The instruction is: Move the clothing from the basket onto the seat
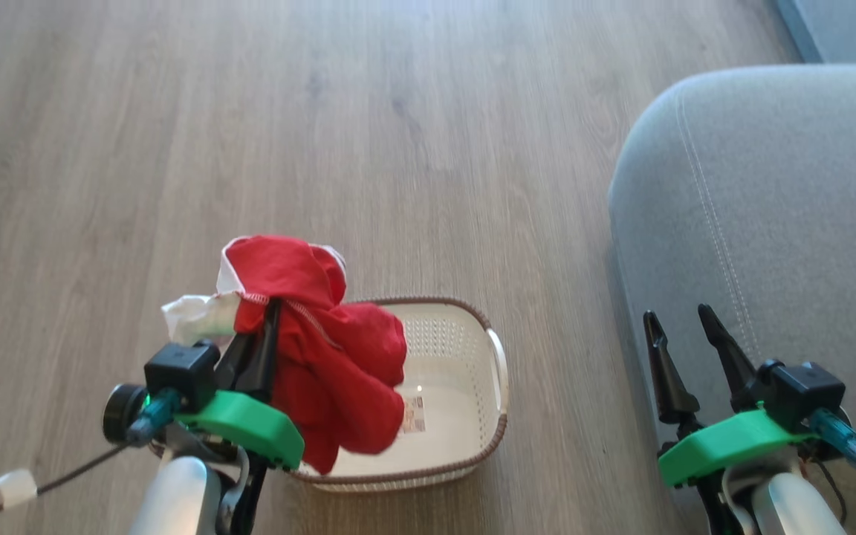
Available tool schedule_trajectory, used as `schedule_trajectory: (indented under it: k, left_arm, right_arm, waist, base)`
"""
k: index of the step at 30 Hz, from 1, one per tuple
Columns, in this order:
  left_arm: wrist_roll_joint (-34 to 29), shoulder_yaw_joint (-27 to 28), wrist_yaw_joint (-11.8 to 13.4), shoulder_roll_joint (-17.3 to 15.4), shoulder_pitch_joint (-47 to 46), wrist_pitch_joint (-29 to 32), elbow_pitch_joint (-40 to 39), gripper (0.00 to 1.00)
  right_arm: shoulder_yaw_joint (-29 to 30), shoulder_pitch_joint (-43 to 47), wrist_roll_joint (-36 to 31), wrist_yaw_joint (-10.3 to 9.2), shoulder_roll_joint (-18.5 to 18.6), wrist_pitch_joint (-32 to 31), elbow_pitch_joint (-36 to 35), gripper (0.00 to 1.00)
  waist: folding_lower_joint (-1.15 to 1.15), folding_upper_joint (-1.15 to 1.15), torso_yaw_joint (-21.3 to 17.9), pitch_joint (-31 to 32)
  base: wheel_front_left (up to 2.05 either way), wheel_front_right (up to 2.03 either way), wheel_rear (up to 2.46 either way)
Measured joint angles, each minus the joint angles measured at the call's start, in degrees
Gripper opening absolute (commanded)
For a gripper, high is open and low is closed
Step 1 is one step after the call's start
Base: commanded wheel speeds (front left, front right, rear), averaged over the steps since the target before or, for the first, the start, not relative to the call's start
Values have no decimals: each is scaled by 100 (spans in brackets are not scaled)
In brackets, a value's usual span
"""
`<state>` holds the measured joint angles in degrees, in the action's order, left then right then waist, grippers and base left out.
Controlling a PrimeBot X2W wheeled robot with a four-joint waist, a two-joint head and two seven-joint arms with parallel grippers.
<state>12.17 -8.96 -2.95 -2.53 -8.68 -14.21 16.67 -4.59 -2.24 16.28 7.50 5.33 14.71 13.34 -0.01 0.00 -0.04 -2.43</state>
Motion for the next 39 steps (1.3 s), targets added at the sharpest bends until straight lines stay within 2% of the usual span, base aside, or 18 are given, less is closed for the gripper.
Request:
schedule_trajectory:
  k: [5,12,16,28,39]
  left_arm:
    - [157,-40,211,-1,358,0,-411,0]
    - [209,-212,320,-5,670,0,-738,0]
    - [299,-216,319,-9,693,0,-958,0]
    - [305,-258,154,-10,608,-7,-2405,0]
    - [307,-619,54,-10,43,-41,-3389,0]
  right_arm:
    - [49,144,1,0,-1,0,-68,100]
    - [75,193,1,0,-12,-1,-110,100]
    - [85,195,1,0,-24,-1,-133,100]
    - [-13,338,2,0,-51,-1,-166,100]
    - [-160,338,7,0,-55,-1,-194,100]
  waist:
    - [0,0,162,189]
    - [0,0,349,320]
    - [0,0,394,348]
    - [0,0,479,460]
    - [0,0,419,421]
  base:
    - [0,0,0]
    - [0,0,0]
    - [0,0,0]
    - [0,0,0]
    - [0,0,0]
